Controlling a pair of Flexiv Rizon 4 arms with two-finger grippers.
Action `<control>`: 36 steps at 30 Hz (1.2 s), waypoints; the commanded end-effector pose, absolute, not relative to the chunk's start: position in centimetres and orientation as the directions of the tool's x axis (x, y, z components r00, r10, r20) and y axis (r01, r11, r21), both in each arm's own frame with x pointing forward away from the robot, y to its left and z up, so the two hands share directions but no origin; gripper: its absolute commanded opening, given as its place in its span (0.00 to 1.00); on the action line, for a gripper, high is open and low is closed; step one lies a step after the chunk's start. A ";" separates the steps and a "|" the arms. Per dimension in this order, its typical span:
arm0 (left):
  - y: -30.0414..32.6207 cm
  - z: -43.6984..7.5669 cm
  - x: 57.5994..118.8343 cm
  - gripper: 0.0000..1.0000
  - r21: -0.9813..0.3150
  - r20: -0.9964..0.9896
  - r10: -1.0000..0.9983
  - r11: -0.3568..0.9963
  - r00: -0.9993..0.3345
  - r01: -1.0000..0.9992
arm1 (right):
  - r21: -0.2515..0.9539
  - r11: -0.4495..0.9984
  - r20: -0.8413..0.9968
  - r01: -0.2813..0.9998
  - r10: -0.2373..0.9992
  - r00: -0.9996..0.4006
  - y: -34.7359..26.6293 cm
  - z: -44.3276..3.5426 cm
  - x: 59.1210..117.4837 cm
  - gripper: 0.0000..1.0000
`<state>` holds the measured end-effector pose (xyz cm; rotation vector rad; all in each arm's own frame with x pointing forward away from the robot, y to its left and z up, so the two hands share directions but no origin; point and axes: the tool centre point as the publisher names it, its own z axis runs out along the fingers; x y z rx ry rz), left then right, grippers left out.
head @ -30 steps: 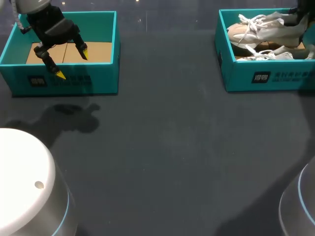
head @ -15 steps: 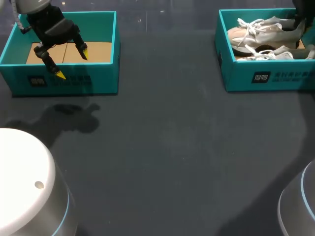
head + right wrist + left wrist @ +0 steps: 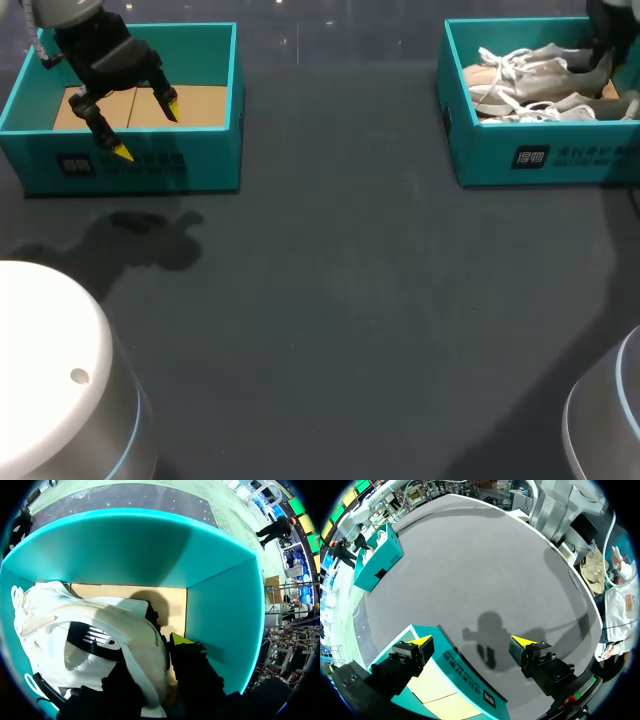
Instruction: Take the shoe out of the shoebox, open the shoe tongue, remove and reinsert the insole, then place the shoe into the shoebox
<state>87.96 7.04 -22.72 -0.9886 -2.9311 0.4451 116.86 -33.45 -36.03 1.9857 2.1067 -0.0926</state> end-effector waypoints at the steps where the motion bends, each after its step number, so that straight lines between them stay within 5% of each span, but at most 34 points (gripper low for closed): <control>1: 7.1 -22.7 88.0 1.00 -0.270 -0.073 0.597 0.759 -0.799 0.592 | 0.119 0.071 -0.217 0.990 0.975 -0.044 -33.7 -36.8 117.3 0.00; 9: 7.1 -22.7 88.0 1.00 -0.270 -0.073 0.597 0.759 -0.799 0.592 | 0.115 0.066 -0.206 0.991 0.978 -0.042 -34.1 -36.9 117.0 0.00; 13: 7.1 -22.7 88.0 1.00 -0.270 -0.073 0.597 0.759 -0.799 0.592 | 0.115 0.075 -0.198 0.991 0.979 -0.051 -34.1 -36.8 117.1 0.35; 24: 7.1 -22.7 88.0 1.00 -0.270 -0.073 0.597 0.759 -0.799 0.592 | 0.126 0.083 -0.203 0.989 0.978 -0.057 -34.2 -35.7 117.2 0.52; 27: 7.1 -22.7 88.0 1.00 -0.270 -0.073 0.597 0.759 -0.799 0.592 | 0.131 0.085 -0.205 0.988 0.977 -0.057 -34.1 -35.0 117.2 0.66; 31: 7.1 -22.7 88.0 1.00 -0.270 -0.073 0.597 0.759 -0.799 0.592 | 0.131 0.086 -0.200 0.988 0.978 -0.059 -33.8 -34.5 117.1 1.00; 36: 7.1 -22.7 88.0 1.00 -0.270 -0.073 0.597 0.759 -0.799 0.592 | 0.145 0.089 -0.185 0.985 0.981 -0.062 -33.3 -33.5 117.0 1.00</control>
